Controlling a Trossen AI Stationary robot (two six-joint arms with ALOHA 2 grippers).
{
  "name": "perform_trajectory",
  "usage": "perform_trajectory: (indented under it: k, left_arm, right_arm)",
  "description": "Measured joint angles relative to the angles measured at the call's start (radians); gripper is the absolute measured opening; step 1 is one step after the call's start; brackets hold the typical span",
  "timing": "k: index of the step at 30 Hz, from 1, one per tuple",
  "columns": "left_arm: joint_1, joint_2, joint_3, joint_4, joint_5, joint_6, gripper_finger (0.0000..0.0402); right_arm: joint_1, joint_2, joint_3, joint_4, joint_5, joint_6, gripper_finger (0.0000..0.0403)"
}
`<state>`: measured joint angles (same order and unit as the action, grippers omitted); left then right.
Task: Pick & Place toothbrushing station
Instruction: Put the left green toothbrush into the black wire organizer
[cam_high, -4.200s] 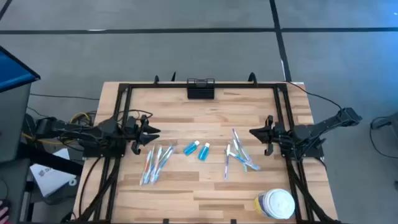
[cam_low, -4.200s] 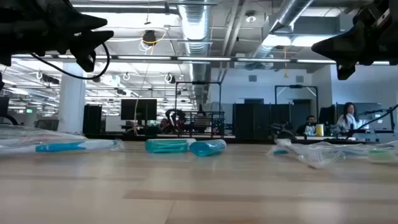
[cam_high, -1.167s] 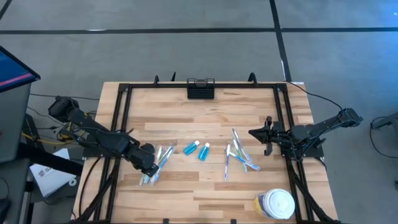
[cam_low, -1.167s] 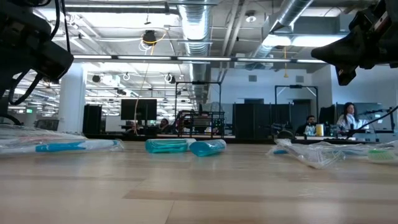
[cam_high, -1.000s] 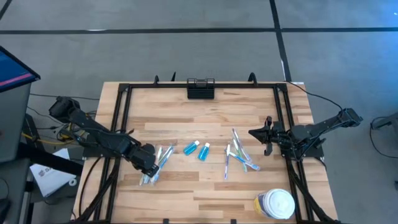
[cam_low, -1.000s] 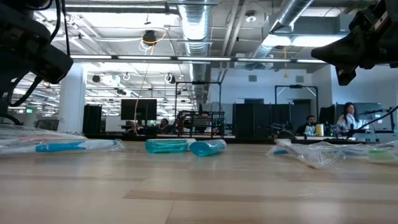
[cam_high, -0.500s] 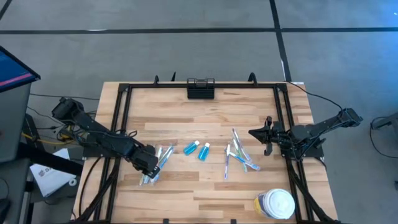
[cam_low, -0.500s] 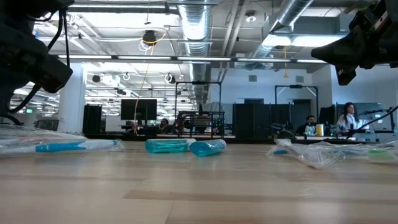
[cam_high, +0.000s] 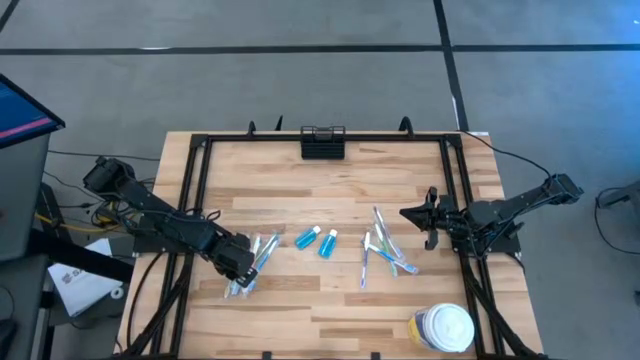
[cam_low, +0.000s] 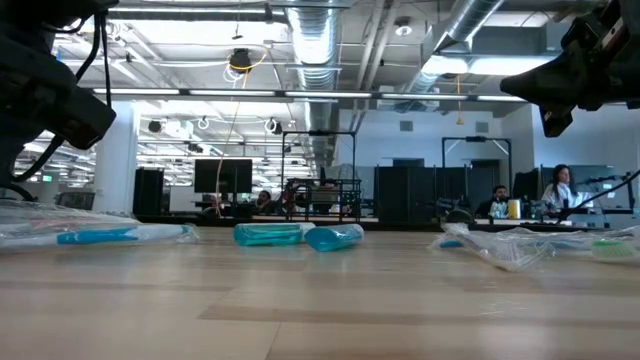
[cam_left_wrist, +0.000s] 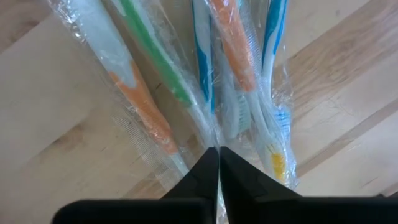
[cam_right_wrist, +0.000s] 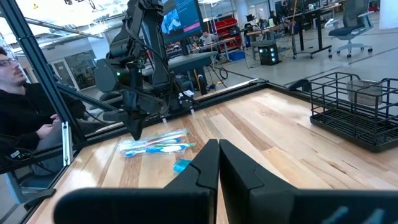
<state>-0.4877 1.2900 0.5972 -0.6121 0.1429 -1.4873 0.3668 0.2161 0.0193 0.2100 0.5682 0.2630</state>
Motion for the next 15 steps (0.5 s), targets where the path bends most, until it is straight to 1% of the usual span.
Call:
perform_trajectory:
  k: [5,11,15]
  left_arm:
    - [0.000,0.000,0.003,-0.003,0.011,0.005,0.0001]
    - [0.001,-0.029,0.055,-0.003,0.030,0.025,0.0000]
    - [0.001,-0.078,0.099,-0.005,-0.007,0.066,0.0000]
  right_arm:
    - [0.000,0.000,0.000,0.000,0.000,0.000,0.0004]
    - [0.000,0.000,0.000,0.003,0.000,0.000,0.0004]
    - [0.000,0.000,0.000,0.009,0.000,0.000,0.0004]
